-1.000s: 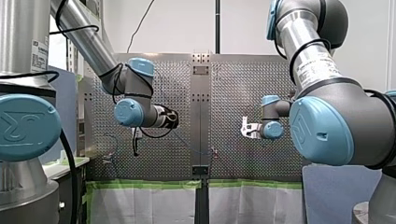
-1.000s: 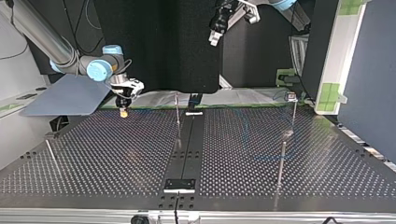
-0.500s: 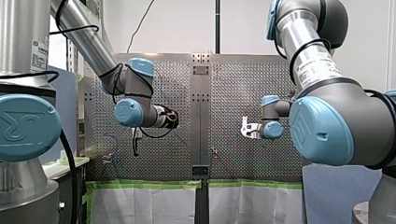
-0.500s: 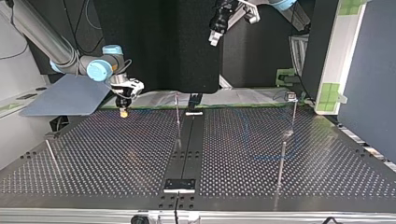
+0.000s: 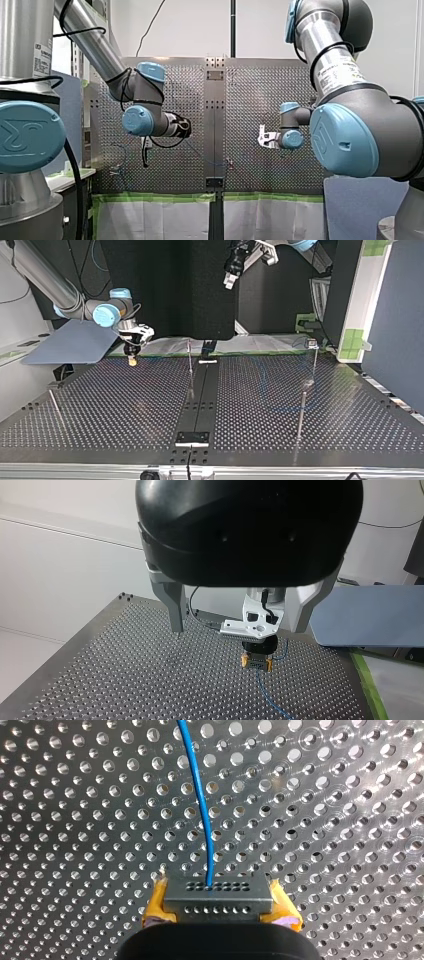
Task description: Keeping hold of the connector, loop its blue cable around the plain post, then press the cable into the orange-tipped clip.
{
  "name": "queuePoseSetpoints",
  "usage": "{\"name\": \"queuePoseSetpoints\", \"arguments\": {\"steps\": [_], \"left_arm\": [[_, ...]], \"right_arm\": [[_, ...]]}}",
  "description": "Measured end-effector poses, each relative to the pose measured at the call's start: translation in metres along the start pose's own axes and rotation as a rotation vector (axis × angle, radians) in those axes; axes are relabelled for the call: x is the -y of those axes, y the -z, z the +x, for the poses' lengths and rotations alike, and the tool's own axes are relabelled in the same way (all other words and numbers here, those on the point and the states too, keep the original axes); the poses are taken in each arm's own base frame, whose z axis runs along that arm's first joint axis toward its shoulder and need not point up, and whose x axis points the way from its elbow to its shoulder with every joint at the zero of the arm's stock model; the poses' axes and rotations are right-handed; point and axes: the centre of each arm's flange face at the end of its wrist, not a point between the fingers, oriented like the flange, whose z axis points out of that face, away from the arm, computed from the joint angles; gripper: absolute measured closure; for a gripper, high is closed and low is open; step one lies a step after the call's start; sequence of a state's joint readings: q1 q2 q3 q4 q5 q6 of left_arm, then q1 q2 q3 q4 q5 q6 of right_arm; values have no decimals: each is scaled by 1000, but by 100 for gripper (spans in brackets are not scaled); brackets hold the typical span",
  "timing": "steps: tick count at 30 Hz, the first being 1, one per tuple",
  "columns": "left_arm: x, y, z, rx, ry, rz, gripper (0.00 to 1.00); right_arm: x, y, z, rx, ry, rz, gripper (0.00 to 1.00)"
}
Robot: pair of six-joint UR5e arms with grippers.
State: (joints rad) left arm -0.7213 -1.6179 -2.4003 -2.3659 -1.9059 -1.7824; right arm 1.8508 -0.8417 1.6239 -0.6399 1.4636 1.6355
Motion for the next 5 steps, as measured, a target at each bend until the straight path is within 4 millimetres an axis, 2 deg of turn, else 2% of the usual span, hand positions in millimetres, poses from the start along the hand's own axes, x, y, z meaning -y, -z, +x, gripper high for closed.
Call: {"name": "queuePoseSetpoints", "arguments": {"steps": [5], "left_arm": [[0, 0, 0, 0, 0, 0, 0]], "right_arm": [[0, 0, 0, 0, 0, 0, 100]]}}
